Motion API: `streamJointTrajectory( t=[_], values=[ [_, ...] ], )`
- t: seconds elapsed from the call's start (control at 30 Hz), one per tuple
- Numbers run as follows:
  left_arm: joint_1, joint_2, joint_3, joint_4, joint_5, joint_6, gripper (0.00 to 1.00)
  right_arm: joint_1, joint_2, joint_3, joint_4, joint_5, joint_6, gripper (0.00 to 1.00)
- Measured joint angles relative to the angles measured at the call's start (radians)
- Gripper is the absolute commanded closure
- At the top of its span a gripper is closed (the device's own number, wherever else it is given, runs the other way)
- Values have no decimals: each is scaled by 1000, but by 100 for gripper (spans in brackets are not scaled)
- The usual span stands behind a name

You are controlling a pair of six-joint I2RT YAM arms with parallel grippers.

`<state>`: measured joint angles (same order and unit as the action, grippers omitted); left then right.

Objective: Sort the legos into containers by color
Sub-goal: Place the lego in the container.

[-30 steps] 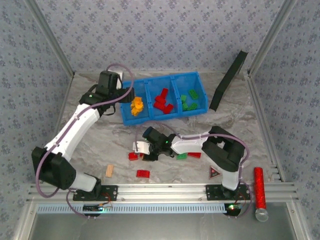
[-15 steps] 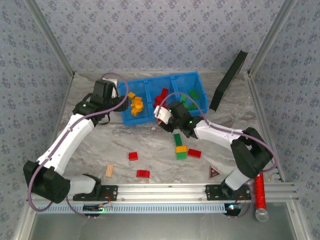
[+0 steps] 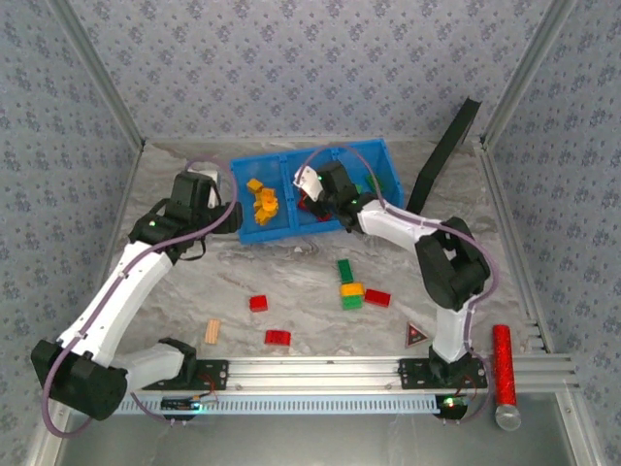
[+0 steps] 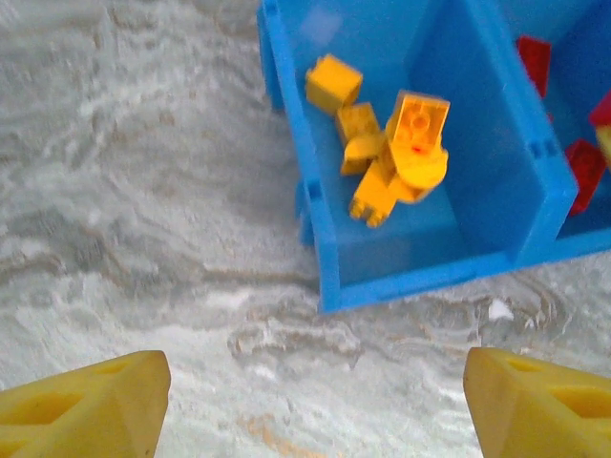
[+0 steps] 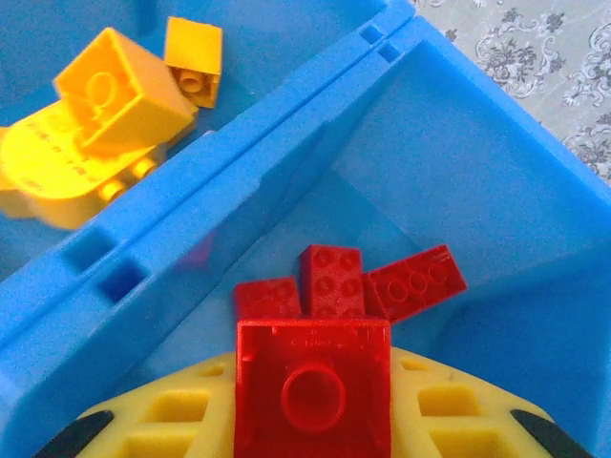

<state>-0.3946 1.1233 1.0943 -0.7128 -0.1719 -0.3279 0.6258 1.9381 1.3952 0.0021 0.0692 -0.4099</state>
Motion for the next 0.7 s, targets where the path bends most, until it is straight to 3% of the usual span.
streamJointTrajectory(
  t=[0.37,0.7],
  values=[
    [-112,-47,-123,-126,33,-117,19,-11,156,187,-108,15,41,67],
    [-347,-66,-296,-141,60,-343,18,-20,175,234,-164,21,55,57]
  ],
)
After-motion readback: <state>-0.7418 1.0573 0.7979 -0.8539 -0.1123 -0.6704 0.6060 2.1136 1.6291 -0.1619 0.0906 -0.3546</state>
